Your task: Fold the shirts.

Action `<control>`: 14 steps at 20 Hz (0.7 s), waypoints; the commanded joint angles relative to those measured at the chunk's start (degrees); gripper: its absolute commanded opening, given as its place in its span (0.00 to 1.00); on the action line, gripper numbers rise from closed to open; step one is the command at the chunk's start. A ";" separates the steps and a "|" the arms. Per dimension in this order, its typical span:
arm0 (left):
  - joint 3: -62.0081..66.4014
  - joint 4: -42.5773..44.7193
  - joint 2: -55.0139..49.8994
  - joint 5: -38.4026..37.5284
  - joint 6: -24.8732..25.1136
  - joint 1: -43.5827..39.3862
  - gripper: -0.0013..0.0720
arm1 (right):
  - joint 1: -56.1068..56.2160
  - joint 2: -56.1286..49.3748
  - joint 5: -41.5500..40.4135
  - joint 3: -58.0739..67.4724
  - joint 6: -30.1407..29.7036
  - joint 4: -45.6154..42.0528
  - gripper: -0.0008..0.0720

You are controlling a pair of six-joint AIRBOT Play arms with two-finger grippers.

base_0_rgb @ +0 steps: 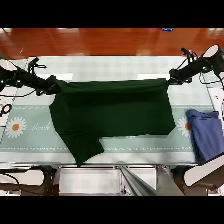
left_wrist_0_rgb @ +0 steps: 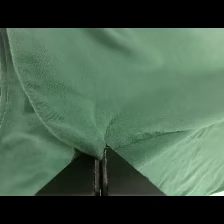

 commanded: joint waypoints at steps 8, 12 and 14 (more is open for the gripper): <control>-7.74 5.07 11.56 -14.75 -0.46 3.48 0.71 | -10.51 8.15 6.25 -6.71 4.61 -3.28 0.57; -27.43 11.39 26.45 -13.22 -0.50 15.67 0.71 | -19.85 25.53 -10.56 -35.56 -1.31 7.02 0.57; -36.02 9.49 31.04 -13.07 -0.48 23.52 0.71 | -23.96 33.57 -15.06 -48.22 -9.03 14.82 0.57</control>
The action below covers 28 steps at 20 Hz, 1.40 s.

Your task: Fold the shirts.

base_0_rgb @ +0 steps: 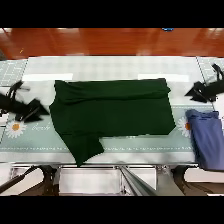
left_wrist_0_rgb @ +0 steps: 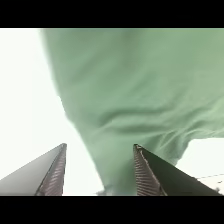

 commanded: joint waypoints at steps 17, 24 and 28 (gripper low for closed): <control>-30.64 -14.73 2.97 25.73 0.98 -12.90 0.07 | -7.91 17.86 -8.61 -28.76 -8.66 13.62 0.57; -30.01 -14.91 2.97 25.11 3.43 -13.46 0.04 | -7.85 17.84 -1.16 -34.12 -3.15 4.61 0.57; -30.03 -14.91 2.97 25.40 3.41 -13.46 0.04 | -7.82 15.91 -1.20 -34.56 -2.82 5.92 0.57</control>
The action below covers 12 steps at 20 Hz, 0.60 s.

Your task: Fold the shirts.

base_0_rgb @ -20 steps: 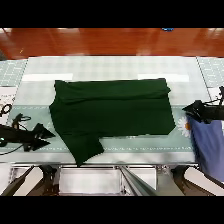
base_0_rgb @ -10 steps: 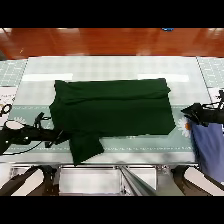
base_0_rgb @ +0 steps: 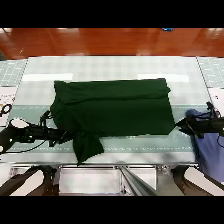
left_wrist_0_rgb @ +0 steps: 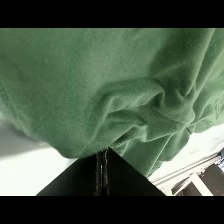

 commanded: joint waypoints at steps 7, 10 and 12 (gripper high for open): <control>2.21 1.73 -0.04 4.31 0.20 -0.09 0.04 | 10.34 -9.46 -5.64 1.33 -3.17 9.05 0.40; 7.17 1.79 0.00 1.33 0.44 0.02 0.04 | 12.11 -9.55 -1.46 6.86 -5.57 9.92 0.04; 12.26 1.86 -0.07 -0.46 3.06 0.02 0.05 | 11.89 -8.61 0.35 11.41 -5.42 8.00 0.04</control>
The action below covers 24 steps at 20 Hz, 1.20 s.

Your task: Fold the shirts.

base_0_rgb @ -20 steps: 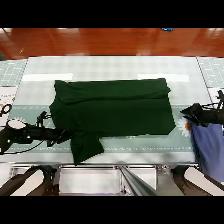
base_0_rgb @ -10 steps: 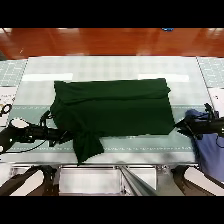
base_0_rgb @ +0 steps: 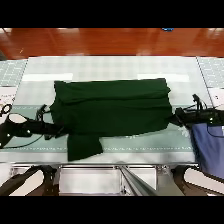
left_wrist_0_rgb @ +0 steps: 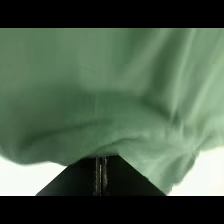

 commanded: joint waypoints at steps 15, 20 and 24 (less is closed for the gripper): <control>48.06 -3.34 -29.68 -4.17 -6.56 -2.12 0.04 | 8.76 -19.37 -3.78 35.71 3.87 -0.37 0.04; 53.42 -3.37 -35.41 -2.36 -6.29 -2.95 0.04 | 10.32 -27.04 -3.78 43.69 4.66 -0.15 0.04; 56.24 -3.39 -38.05 -0.87 -6.32 -4.13 0.04 | 10.91 -29.73 -5.66 45.99 6.05 0.11 0.04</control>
